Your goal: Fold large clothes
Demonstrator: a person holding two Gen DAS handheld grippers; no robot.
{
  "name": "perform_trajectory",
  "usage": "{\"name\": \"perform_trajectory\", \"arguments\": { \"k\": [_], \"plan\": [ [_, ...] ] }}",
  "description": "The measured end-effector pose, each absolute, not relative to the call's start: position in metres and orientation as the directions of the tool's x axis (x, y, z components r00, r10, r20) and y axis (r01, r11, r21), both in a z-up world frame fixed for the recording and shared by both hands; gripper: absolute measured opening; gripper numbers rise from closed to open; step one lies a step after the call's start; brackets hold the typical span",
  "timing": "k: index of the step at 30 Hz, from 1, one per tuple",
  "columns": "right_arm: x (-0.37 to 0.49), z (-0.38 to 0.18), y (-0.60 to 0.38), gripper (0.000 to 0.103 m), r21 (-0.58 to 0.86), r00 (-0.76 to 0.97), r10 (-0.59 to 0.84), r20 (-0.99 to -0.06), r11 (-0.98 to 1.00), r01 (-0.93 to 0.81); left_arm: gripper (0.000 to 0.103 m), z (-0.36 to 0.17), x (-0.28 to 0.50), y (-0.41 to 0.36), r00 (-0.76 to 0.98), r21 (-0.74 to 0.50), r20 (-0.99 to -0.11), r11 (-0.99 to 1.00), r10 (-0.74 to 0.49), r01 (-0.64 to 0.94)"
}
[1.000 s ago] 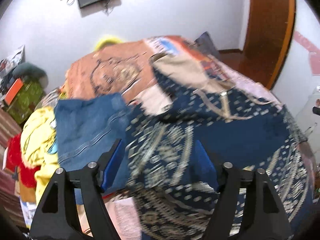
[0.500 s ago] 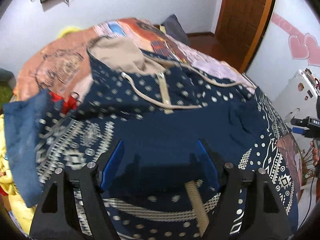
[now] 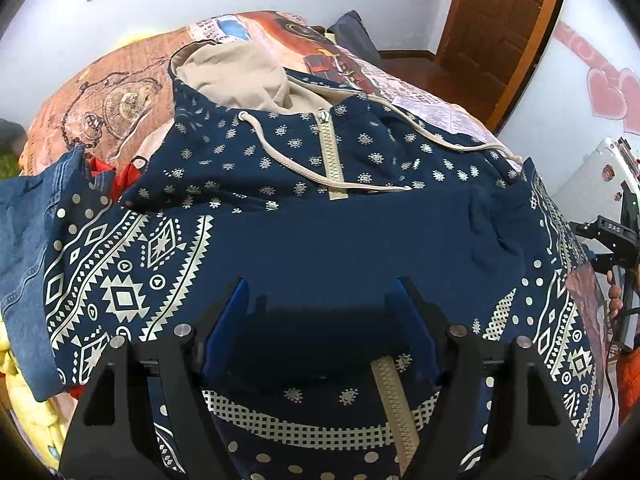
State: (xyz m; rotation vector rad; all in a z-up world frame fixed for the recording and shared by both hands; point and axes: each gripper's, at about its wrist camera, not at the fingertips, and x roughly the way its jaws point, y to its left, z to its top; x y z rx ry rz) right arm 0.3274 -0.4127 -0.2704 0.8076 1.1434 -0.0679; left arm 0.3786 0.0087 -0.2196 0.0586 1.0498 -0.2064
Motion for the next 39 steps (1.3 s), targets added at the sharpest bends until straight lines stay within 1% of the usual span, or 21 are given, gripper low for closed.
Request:
{"name": "perform_trajectory", "arguments": {
  "k": [1, 2, 4, 7, 10, 16, 21, 25, 28, 31, 34, 39],
  "plan": [
    [0.330, -0.268, -0.411, 0.047, 0.519, 0.446, 0.326, -0.833, 0.738, 0.431, 0.073, -0.219, 0.379, 0.009, 0.480, -0.050, -0.866, 0.979, -0.140, 0.195],
    [0.332, -0.265, -0.410, 0.042, 0.508, 0.449, 0.313, -0.837, 0.748, 0.427, 0.073, -0.219, 0.379, 0.010, 0.481, -0.050, -0.866, 0.980, -0.139, 0.192],
    [0.336, -0.258, -0.409, 0.016, 0.474, 0.459, 0.273, -0.845, 0.779, 0.410, 0.073, -0.218, 0.378, 0.011, 0.485, -0.047, -0.864, 0.981, -0.135, 0.189],
    [0.338, -0.240, -0.403, 0.010, 0.436, 0.492, 0.225, -0.841, 0.821, 0.368, 0.073, -0.217, 0.375, 0.012, 0.490, -0.040, -0.862, 0.982, -0.128, 0.186],
    [0.336, -0.211, -0.396, 0.009, 0.430, 0.550, 0.203, -0.810, 0.844, 0.322, 0.073, -0.213, 0.372, 0.014, 0.498, -0.036, -0.858, 0.982, -0.126, 0.186],
    [0.340, -0.136, -0.367, 0.008, 0.446, 0.664, 0.235, -0.710, 0.879, 0.166, 0.073, -0.203, 0.366, 0.018, 0.520, -0.030, -0.845, 0.981, -0.127, 0.191],
    [0.354, -0.081, -0.319, 0.008, 0.445, 0.712, 0.313, -0.629, 0.895, 0.000, 0.073, -0.193, 0.358, 0.023, 0.541, -0.044, -0.829, 0.980, -0.144, 0.194],
    [0.364, -0.063, -0.271, 0.008, 0.442, 0.692, 0.396, -0.604, 0.889, -0.122, 0.073, -0.186, 0.352, 0.028, 0.558, -0.043, -0.817, 0.980, -0.146, 0.194],
    [0.369, -0.066, -0.230, 0.008, 0.437, 0.651, 0.460, -0.604, 0.874, -0.212, 0.073, -0.182, 0.346, 0.034, 0.570, -0.034, -0.810, 0.981, -0.139, 0.192],
    [0.372, -0.080, -0.189, 0.008, 0.425, 0.593, 0.503, -0.628, 0.861, -0.280, 0.073, -0.181, 0.342, 0.040, 0.574, -0.031, -0.808, 0.981, -0.136, 0.189],
    [0.374, -0.105, -0.150, 0.008, 0.416, 0.510, 0.529, -0.679, 0.849, -0.327, 0.073, -0.181, 0.338, 0.047, 0.575, -0.026, -0.808, 0.983, -0.129, 0.184],
    [0.368, -0.160, -0.108, 0.008, 0.381, 0.361, 0.506, -0.783, 0.850, -0.364, 0.073, -0.187, 0.332, 0.057, 0.562, -0.031, -0.818, 0.984, -0.126, 0.175]
  ]
}}
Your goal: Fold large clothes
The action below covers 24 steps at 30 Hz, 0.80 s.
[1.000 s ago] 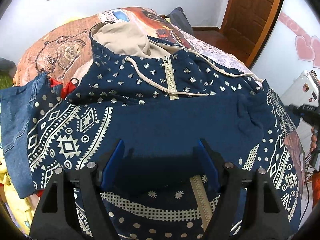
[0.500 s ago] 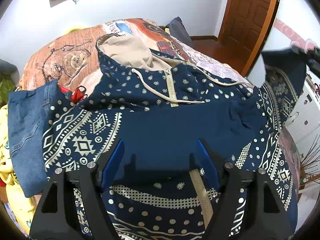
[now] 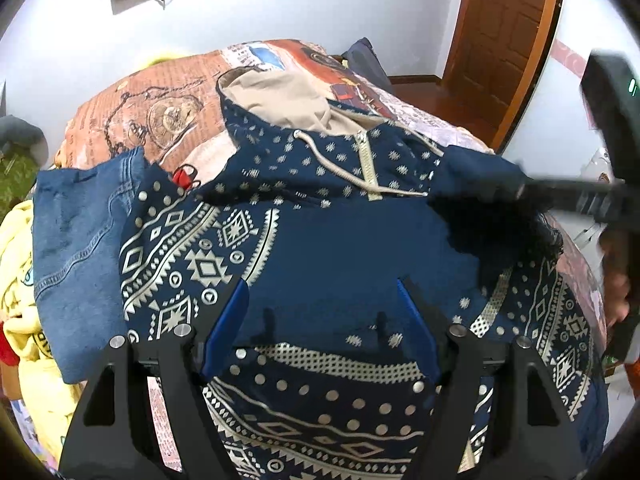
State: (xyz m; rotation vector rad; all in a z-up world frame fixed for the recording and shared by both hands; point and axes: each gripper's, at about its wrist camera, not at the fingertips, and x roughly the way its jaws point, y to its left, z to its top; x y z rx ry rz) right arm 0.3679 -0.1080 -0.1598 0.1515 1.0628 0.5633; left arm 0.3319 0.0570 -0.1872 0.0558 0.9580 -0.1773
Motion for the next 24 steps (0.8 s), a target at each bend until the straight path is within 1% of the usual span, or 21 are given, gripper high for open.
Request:
{"name": "perform_trajectory", "arguments": {
  "k": [3, 5, 8, 9, 11, 12, 13, 14, 19, 24],
  "plan": [
    [0.361, -0.186, -0.098, 0.009, 0.354, 0.299, 0.470, -0.830, 0.860, -0.368, 0.073, -0.192, 0.330, 0.059, 0.552, -0.032, -0.824, 0.985, -0.123, 0.172],
    [0.359, -0.196, -0.097, 0.012, 0.350, 0.264, 0.457, -0.849, 0.862, -0.366, 0.073, -0.194, 0.329, 0.059, 0.546, -0.034, -0.829, 0.984, -0.125, 0.174],
    [0.357, -0.203, -0.100, 0.012, 0.361, 0.212, 0.452, -0.867, 0.861, -0.358, 0.073, -0.196, 0.328, 0.055, 0.541, -0.027, -0.832, 0.983, -0.123, 0.181],
    [0.356, -0.205, -0.102, 0.015, 0.361, 0.198, 0.447, -0.873, 0.862, -0.355, 0.073, -0.196, 0.328, 0.054, 0.540, -0.026, -0.833, 0.983, -0.123, 0.184],
    [0.355, -0.205, -0.105, 0.029, 0.388, 0.157, 0.463, -0.872, 0.851, -0.354, 0.073, -0.195, 0.328, 0.049, 0.538, -0.025, -0.833, 0.981, -0.127, 0.193],
    [0.354, -0.203, -0.107, 0.044, 0.400, 0.147, 0.472, -0.869, 0.847, -0.350, 0.073, -0.194, 0.329, 0.046, 0.538, -0.024, -0.833, 0.980, -0.130, 0.199],
    [0.353, -0.201, -0.108, 0.053, 0.407, 0.141, 0.476, -0.868, 0.845, -0.346, 0.073, -0.193, 0.329, 0.043, 0.538, -0.024, -0.832, 0.979, -0.133, 0.204],
    [0.351, -0.196, -0.112, 0.055, 0.403, 0.150, 0.475, -0.867, 0.846, -0.348, 0.073, -0.191, 0.330, 0.039, 0.539, -0.024, -0.831, 0.977, -0.138, 0.213],
    [0.341, -0.173, -0.132, 0.055, 0.356, 0.230, 0.455, -0.860, 0.859, -0.369, 0.073, -0.177, 0.332, 0.015, 0.554, -0.008, -0.818, 0.965, -0.157, 0.262],
    [0.335, -0.147, -0.180, 0.057, 0.307, 0.374, 0.407, -0.834, 0.904, -0.298, 0.073, -0.160, 0.341, -0.022, 0.570, 0.023, -0.801, 0.943, -0.182, 0.333]
  ]
}}
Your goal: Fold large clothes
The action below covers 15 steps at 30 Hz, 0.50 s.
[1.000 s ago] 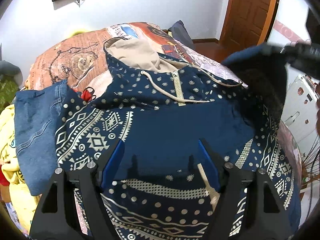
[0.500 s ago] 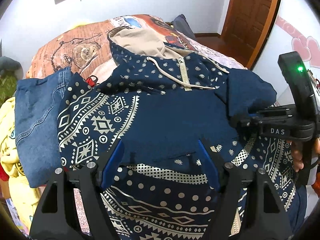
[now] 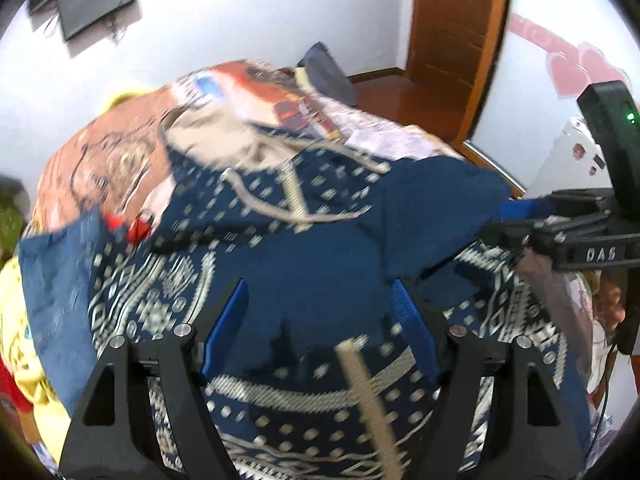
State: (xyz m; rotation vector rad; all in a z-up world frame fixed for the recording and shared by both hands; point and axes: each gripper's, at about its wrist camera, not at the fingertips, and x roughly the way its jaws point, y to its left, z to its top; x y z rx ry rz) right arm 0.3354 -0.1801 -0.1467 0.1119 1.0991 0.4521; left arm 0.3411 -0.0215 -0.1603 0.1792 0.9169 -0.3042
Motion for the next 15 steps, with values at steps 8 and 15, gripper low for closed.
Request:
{"name": "perform_trajectory", "arguments": {
  "k": [8, 15],
  "plan": [
    [0.323, -0.125, -0.265, 0.072, 0.223, 0.541, 0.263, -0.799, 0.965, -0.140, 0.073, -0.150, 0.369, -0.105, 0.518, 0.000, -0.805, 0.873, -0.289, 0.487],
    [0.316, -0.143, -0.315, 0.072, 0.221, 0.545, 0.191, -0.817, 0.975, -0.011, 0.073, -0.186, 0.395, -0.194, 0.403, 0.015, -0.863, 0.784, -0.303, 0.621]
  ]
}}
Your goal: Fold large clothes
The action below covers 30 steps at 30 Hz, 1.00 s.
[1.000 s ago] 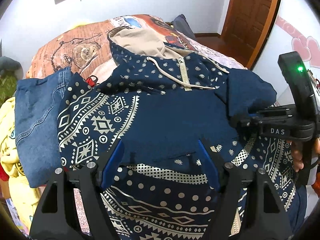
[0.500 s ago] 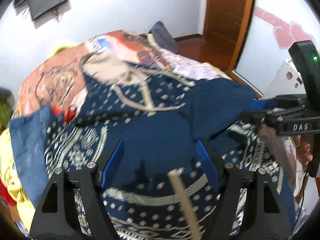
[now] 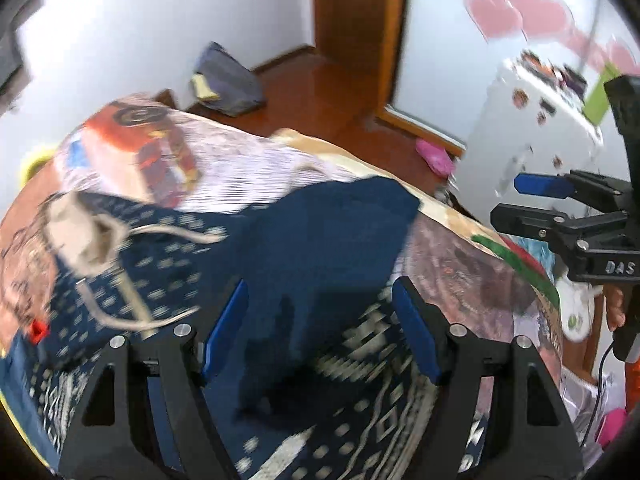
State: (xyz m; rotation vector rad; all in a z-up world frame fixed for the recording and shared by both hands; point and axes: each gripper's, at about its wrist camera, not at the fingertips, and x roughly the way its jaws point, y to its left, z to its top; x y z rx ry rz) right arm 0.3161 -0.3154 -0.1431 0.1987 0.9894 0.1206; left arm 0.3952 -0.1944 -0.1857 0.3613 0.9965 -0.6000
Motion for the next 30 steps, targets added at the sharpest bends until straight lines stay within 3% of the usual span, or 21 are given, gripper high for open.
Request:
{"name": "perform_trajectory", "arguments": {
  "k": [6, 14, 17, 19, 30],
  "plan": [
    [0.309, -0.164, -0.339, 0.072, 0.225, 0.513, 0.170, -0.842, 0.973, 0.048, 0.072, -0.225, 0.400, -0.251, 0.347, 0.055, -0.899, 0.718, -0.267, 0.694],
    [0.305, -0.177, -0.346, 0.072, 0.234, 0.489, 0.176, -0.855, 0.971, 0.059, 0.054, -0.247, 0.416, -0.267, 0.403, 0.131, -0.893, 0.740, -0.201, 0.660],
    [0.304, -0.177, -0.346, 0.072, 0.235, 0.488, 0.177, -0.855, 0.970, 0.058, 0.032, -0.246, 0.425, -0.264, 0.390, 0.085, -0.893, 0.768, -0.224, 0.634],
    [0.304, -0.177, -0.345, 0.072, 0.239, 0.488, 0.181, -0.854, 0.969, 0.059, 0.012, -0.244, 0.430, -0.263, 0.392, 0.075, -0.893, 0.784, -0.222, 0.616],
    [0.309, -0.167, -0.323, 0.072, 0.236, 0.495, 0.204, -0.845, 0.972, 0.004, 0.007, -0.164, 0.429, -0.196, 0.473, -0.106, -0.792, 0.851, -0.385, 0.515]
  ]
}}
